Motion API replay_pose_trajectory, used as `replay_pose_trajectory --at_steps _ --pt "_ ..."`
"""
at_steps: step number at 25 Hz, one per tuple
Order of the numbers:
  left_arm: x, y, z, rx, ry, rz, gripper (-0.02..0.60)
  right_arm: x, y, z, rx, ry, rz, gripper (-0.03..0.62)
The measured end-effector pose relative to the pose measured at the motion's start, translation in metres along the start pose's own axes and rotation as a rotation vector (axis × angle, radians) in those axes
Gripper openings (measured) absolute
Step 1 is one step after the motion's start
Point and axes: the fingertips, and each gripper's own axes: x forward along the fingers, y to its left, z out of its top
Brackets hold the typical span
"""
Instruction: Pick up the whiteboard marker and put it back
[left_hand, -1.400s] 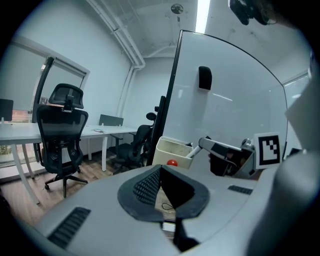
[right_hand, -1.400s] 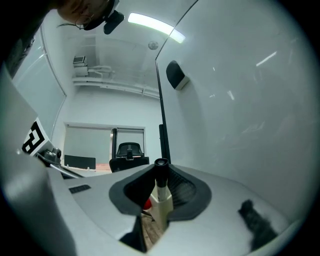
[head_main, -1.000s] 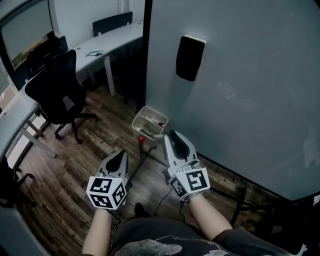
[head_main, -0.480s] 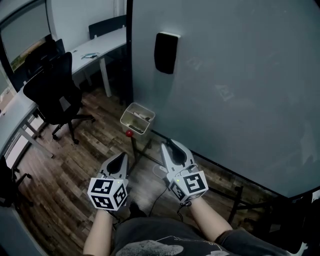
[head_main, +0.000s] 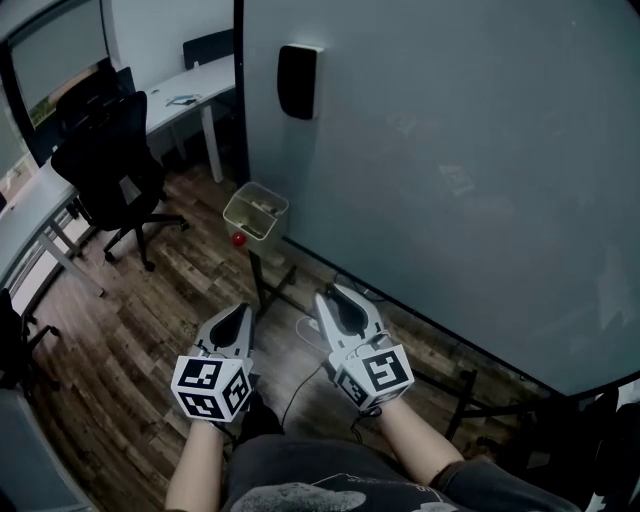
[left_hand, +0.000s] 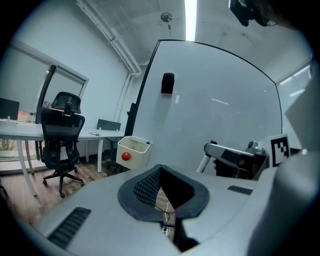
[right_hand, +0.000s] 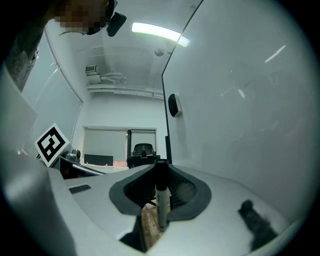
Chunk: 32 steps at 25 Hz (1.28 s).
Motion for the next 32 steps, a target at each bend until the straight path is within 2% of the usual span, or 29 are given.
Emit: replay_pose_trajectory --at_steps 7,12,15,18,32 --pt "-0.034 -0.048 -0.013 0.014 -0.018 0.035 0.014 -0.053 0.007 0.005 0.000 0.002 0.057 0.083" --pt "-0.055 -0.077 -0.031 0.031 0.005 0.054 0.014 -0.085 0.016 0.002 0.007 0.026 0.094 0.083" --pt "-0.066 -0.089 -0.038 0.012 0.001 0.073 0.014 -0.101 0.018 -0.002 0.013 0.041 0.106 0.083" --pt "-0.075 -0.093 -0.040 -0.012 -0.013 0.091 0.014 -0.110 0.021 -0.004 0.012 0.046 0.117 0.083" --pt "-0.077 -0.089 -0.045 -0.015 -0.014 0.119 0.014 -0.107 0.022 -0.014 0.019 0.070 0.136 0.083"
